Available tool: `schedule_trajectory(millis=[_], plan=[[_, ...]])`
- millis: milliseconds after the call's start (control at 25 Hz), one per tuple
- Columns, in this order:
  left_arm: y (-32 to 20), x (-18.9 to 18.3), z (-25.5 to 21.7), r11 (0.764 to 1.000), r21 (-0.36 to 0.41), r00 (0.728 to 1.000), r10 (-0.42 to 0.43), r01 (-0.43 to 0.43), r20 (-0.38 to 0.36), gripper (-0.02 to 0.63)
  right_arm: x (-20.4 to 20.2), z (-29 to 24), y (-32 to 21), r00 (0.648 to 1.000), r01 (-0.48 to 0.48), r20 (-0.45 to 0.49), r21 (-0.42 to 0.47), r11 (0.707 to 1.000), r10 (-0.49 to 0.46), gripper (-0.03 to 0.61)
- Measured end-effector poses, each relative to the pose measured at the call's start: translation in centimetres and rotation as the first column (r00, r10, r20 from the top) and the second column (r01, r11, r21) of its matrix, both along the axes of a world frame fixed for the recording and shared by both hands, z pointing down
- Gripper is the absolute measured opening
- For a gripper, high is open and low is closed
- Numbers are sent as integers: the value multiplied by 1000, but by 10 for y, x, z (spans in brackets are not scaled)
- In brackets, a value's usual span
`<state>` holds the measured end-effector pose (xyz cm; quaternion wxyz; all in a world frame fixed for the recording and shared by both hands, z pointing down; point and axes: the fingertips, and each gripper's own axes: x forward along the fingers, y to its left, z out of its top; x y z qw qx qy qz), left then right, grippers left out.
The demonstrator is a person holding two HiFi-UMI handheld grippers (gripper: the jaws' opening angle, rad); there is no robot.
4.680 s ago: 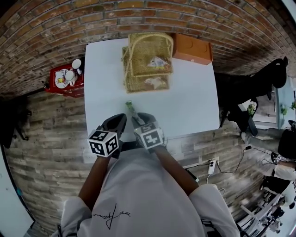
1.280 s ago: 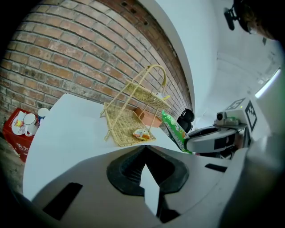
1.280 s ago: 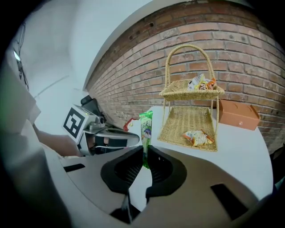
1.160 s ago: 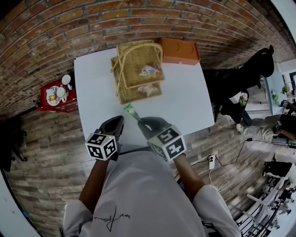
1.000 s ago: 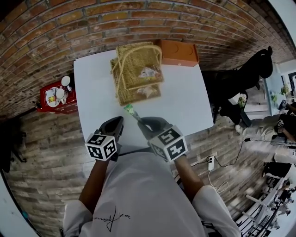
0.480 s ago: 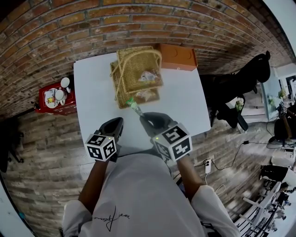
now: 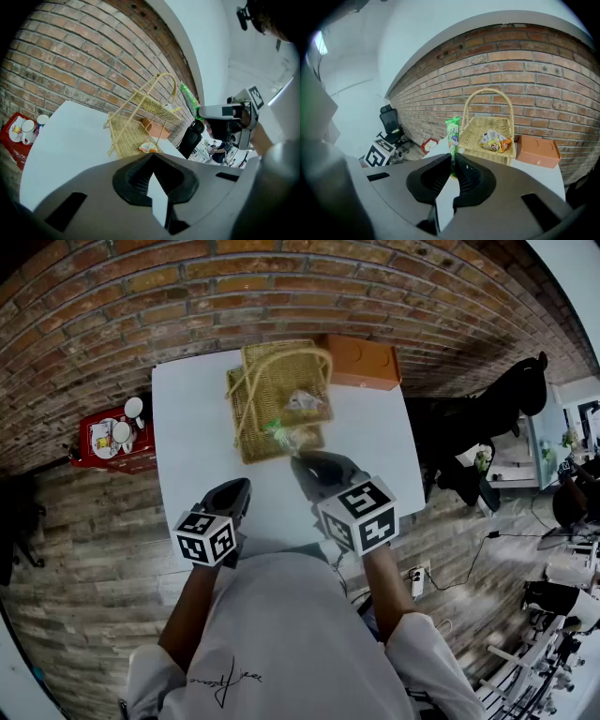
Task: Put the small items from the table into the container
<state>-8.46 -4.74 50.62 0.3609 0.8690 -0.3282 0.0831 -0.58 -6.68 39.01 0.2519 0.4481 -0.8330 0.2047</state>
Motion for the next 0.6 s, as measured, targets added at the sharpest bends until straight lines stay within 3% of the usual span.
schedule_trajectory(millis=[600], plan=[[-7, -3, 1, 1000, -8, 1000, -20, 20, -5, 9, 9, -16, -43, 1000, -21, -13, 41, 999, 22, 38]])
